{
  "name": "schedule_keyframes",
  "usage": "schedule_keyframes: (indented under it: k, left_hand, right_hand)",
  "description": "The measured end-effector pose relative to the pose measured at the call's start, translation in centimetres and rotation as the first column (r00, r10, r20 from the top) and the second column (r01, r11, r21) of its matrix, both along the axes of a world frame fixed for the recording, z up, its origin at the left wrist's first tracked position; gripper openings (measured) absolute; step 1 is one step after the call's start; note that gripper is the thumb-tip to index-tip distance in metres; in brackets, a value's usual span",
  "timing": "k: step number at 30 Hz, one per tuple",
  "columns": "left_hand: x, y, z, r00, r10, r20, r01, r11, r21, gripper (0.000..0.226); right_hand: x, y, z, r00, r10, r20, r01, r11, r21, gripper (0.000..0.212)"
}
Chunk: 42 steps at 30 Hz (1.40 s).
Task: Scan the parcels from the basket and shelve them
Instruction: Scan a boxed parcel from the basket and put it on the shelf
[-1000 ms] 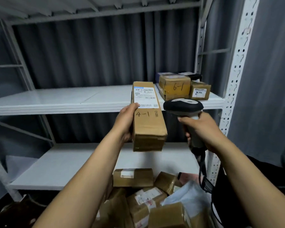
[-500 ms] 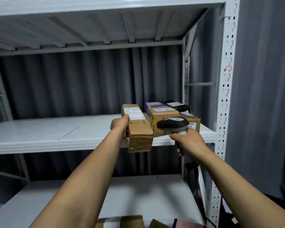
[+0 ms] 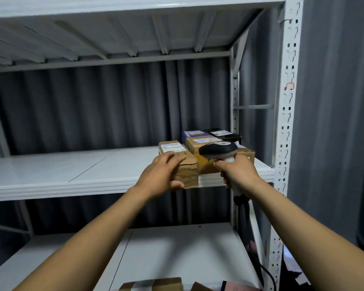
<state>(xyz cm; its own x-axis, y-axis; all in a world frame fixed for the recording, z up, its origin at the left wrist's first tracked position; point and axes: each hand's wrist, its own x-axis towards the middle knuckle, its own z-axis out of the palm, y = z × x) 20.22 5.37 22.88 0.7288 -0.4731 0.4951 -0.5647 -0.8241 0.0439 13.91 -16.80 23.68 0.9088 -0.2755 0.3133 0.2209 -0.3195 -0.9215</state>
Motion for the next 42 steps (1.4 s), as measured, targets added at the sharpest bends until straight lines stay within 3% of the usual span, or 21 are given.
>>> schedule_keyframes:
  k: [3,6,9,16,24,31,35,42]
  left_hand:
    - [0.7,0.1,0.1,0.992,0.104,0.073,-0.105,0.994,0.009,0.079]
    - [2.4,-0.3,0.4,0.986,0.167,0.016,-0.165,0.984,-0.066,0.07]
    - [4.4,-1.1,0.7,0.981,0.184,-0.065,-0.191,0.973,-0.127,0.067]
    - [10.9,-3.6,0.8,0.964,0.254,-0.085,-0.261,0.96,-0.098,0.057]
    - [17.8,-4.3,0.2,0.96,0.251,-0.125,-0.272,0.943,-0.192,0.043]
    - [13.6,-2.9,1.0,0.965,0.231,-0.126,-0.249,0.957,-0.152,0.057]
    - [7.9,-1.5,0.5,0.977,0.211,-0.031,-0.213,0.973,-0.093,0.058]
    - [-0.7,2.8,-7.6,0.988,0.151,-0.012,-0.152,0.982,-0.109,0.044]
  right_hand:
    - [0.1,0.3,0.6,1.0,0.005,0.005,-0.005,1.0,0.007,0.018]
    - [0.4,0.3,1.0,1.0,0.008,0.014,-0.008,1.0,0.0,0.019]
    - [1.0,-0.2,1.1,1.0,-0.011,0.022,0.011,1.0,-0.029,0.018]
    - [3.2,-1.7,0.7,1.0,-0.022,0.022,0.023,0.997,-0.077,0.013]
    - [4.8,-1.9,0.3,1.0,-0.012,0.016,0.014,0.987,-0.158,0.012]
    - [3.3,-0.6,0.4,1.0,-0.01,0.017,0.013,0.981,-0.192,0.015]
    - [0.8,0.6,-0.4,1.0,-0.007,-0.014,0.004,0.975,-0.222,0.016]
    - [-4.7,4.2,-6.1,0.99,0.048,-0.134,-0.073,0.98,-0.183,0.016]
